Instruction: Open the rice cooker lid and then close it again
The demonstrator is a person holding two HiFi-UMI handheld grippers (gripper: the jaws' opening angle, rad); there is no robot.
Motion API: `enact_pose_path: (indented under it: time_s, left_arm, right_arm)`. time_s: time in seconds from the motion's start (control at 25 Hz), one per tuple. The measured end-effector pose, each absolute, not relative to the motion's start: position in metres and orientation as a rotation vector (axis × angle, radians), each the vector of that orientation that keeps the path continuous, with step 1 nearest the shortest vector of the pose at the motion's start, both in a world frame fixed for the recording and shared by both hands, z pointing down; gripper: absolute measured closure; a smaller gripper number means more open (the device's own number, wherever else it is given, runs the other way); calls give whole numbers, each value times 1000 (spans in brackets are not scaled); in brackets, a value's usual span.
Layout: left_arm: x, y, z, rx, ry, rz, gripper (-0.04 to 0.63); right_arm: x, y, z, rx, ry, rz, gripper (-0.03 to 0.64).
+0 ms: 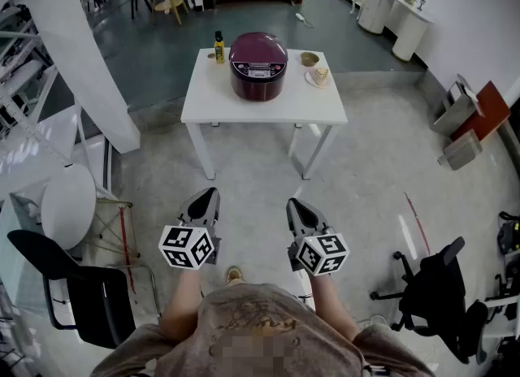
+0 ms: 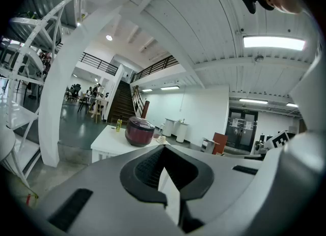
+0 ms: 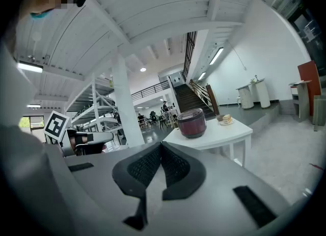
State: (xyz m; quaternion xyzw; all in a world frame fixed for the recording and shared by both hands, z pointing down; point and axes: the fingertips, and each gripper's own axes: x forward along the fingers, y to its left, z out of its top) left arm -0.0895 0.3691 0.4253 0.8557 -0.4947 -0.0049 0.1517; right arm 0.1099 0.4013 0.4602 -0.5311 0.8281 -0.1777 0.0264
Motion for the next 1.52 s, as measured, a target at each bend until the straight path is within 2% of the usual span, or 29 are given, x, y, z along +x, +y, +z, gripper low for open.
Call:
enact_pose_path:
  time_s: [0.76, 1.52]
  left_arm:
    - [-121, 326, 423, 2490, -1337, -50, 575]
    - [-115, 254, 442, 2555, -1222, -2, 575]
  right_arm:
    - [65, 356, 458, -1690, 2561, -544, 615]
    - [70, 302, 474, -1808, 2470, -532, 615]
